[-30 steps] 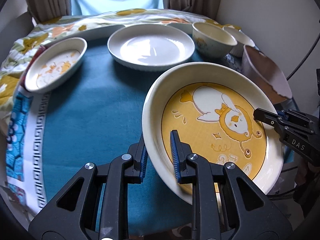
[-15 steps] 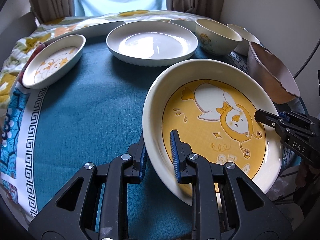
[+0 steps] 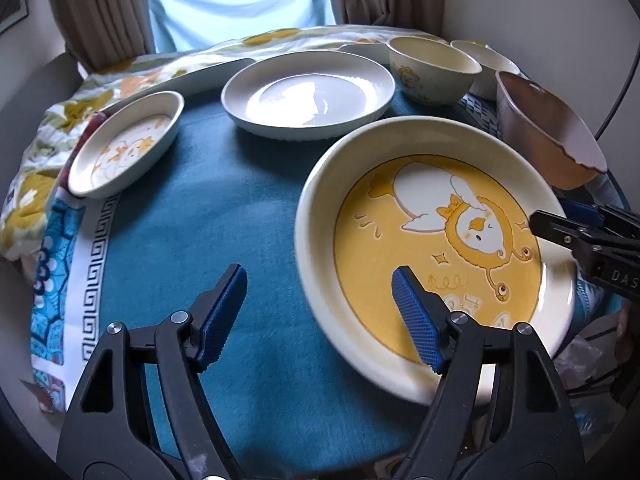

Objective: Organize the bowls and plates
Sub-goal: 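Move both grippers to the plain white plate and grasp its rim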

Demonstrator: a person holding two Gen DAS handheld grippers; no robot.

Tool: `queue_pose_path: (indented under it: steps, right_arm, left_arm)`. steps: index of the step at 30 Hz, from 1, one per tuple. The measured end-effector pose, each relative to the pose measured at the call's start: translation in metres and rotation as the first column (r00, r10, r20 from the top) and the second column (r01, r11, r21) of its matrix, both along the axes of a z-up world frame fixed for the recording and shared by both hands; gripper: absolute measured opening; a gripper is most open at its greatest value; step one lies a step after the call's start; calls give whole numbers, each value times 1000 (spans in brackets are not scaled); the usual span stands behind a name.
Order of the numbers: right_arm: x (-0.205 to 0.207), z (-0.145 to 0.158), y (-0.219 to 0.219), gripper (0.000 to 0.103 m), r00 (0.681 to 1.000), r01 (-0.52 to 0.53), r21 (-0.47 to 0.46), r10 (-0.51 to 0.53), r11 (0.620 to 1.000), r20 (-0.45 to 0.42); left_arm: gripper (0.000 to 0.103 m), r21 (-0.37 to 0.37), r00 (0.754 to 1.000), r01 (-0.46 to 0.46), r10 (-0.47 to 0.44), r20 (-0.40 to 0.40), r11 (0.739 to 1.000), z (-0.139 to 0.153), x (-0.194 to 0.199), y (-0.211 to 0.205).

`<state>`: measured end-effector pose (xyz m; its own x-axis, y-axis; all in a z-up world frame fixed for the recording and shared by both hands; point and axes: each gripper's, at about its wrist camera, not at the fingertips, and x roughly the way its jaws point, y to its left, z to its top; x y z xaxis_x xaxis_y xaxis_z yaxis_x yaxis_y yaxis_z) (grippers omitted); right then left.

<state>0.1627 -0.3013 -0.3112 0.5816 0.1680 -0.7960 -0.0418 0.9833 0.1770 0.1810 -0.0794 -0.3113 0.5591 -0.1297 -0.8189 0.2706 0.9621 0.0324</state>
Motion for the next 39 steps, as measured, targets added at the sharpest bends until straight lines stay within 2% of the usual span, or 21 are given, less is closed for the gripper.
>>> queue_pose_path:
  steps: [4, 9, 10, 11, 12, 13, 15, 18, 21, 24, 27, 30, 34, 39]
  right_arm:
    - [-16, 25, -3, 49, 1000, 9, 18, -9, 1000, 8]
    - [-32, 85, 5, 50, 996, -33, 13, 32, 999, 83]
    - [-34, 99, 7, 60, 994, -45, 15, 43, 999, 102]
    - [-36, 113, 9, 85, 991, -55, 14, 53, 998, 124]
    - [-37, 128, 12, 99, 986, -68, 16, 65, 998, 152]
    - [-38, 136, 13, 103, 983, -77, 17, 73, 997, 169]
    - [-39, 158, 17, 103, 967, -96, 19, 89, 995, 237]
    - [-33, 177, 23, 103, 951, -107, 16, 98, 994, 295]
    - [-21, 184, 32, 103, 951, -96, -8, 94, 995, 294]
    - [-11, 190, 46, 103, 946, -89, -59, 103, 994, 306]
    - [14, 186, 58, 103, 967, -68, -88, 88, 994, 239]
    - [43, 172, 62, 103, 988, -16, -27, 20, 1000, 154]
    - [86, 144, 69, 103, 997, 55, 36, -57, 998, 53]
    - [131, 106, 83, 103, 991, 125, 43, -123, 991, -47]
  left_arm:
    - [73, -10, 1000, -17, 18, 17, 1000, 32, -12, 7]
    - [73, -32, 995, -32, 35, 95, 999, 99, -32, 13]
    - [75, -35, 993, -37, 40, 115, 999, 113, -36, 15]
    - [80, -39, 991, -41, 46, 129, 998, 124, -38, 15]
    - [85, -46, 987, -46, 53, 150, 998, 139, -42, 17]
    - [95, -49, 983, -55, 63, 174, 997, 150, -45, 19]
    - [102, -62, 969, -73, 85, 232, 995, 170, -50, 24]
    - [103, -77, 954, -70, 90, 287, 995, 191, -47, 34]
    - [103, -75, 958, -48, 67, 277, 996, 201, -29, 43]
    - [103, -96, 964, -27, 51, 262, 995, 205, -2, 55]
    - [103, -120, 976, -19, 44, 214, 993, 200, 33, 69]
    - [103, -150, 988, 4, 19, 152, 989, 189, 74, 81]
    - [103, -178, 997, 56, -45, 68, 982, 165, 131, 89]
    - [102, -186, 987, 144, -154, -41, 972, 125, 197, 86]
